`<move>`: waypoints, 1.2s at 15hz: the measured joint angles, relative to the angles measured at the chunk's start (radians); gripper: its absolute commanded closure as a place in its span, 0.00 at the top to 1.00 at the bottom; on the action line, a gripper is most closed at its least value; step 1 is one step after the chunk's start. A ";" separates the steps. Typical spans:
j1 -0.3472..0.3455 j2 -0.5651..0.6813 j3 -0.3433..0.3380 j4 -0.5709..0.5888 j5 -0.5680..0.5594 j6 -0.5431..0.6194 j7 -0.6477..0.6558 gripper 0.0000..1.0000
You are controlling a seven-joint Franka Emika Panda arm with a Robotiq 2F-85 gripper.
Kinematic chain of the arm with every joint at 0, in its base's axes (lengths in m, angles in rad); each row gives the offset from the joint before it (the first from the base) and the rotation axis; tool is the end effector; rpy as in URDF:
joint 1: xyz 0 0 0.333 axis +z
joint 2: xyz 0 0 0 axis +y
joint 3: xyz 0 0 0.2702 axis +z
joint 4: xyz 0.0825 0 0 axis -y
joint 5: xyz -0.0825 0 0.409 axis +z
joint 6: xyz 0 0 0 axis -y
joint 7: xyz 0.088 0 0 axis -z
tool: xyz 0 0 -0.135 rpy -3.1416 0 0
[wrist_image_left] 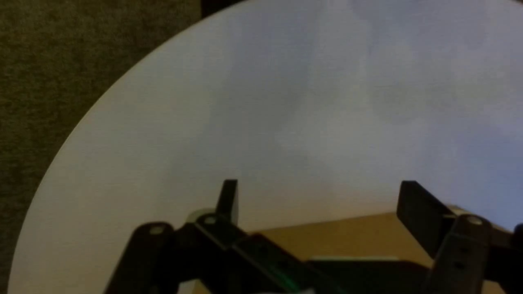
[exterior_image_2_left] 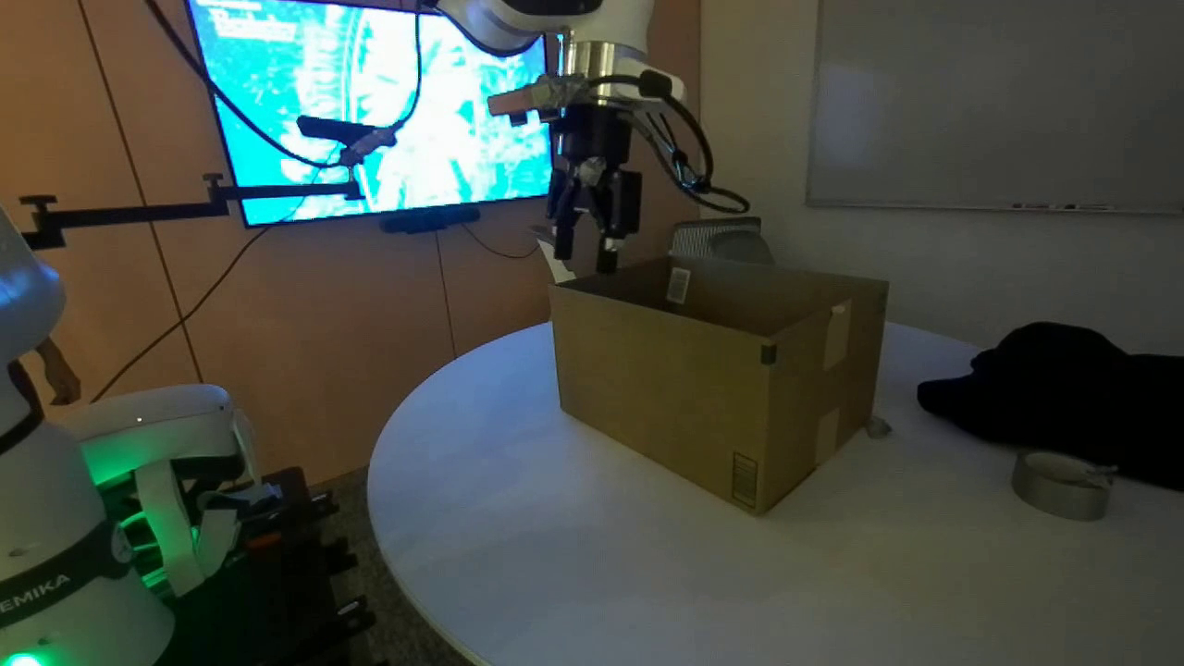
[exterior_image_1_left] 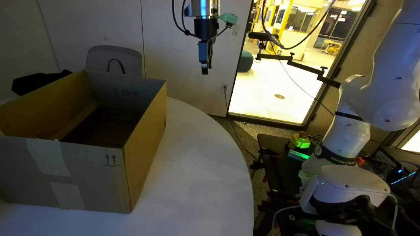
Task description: Put the marker on the towel then fold the towel twice and put it in the brown box.
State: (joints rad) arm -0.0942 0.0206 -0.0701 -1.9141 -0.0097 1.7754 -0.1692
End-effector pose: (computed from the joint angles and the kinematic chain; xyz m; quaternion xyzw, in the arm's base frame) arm 0.5573 -0.0934 0.3858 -0.9968 -0.0038 0.0793 0.0079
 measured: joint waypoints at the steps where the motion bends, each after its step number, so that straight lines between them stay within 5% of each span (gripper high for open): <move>1: -0.001 -0.024 -0.005 -0.031 0.006 -0.030 -0.025 1.00; 9: -0.002 -0.119 -0.042 -0.307 0.105 -0.005 -0.098 1.00; 18: -0.003 -0.079 -0.052 -0.555 0.140 0.588 -0.082 1.00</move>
State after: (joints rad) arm -0.0968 -0.0587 -0.1223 -2.4690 0.1303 2.3635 -0.2514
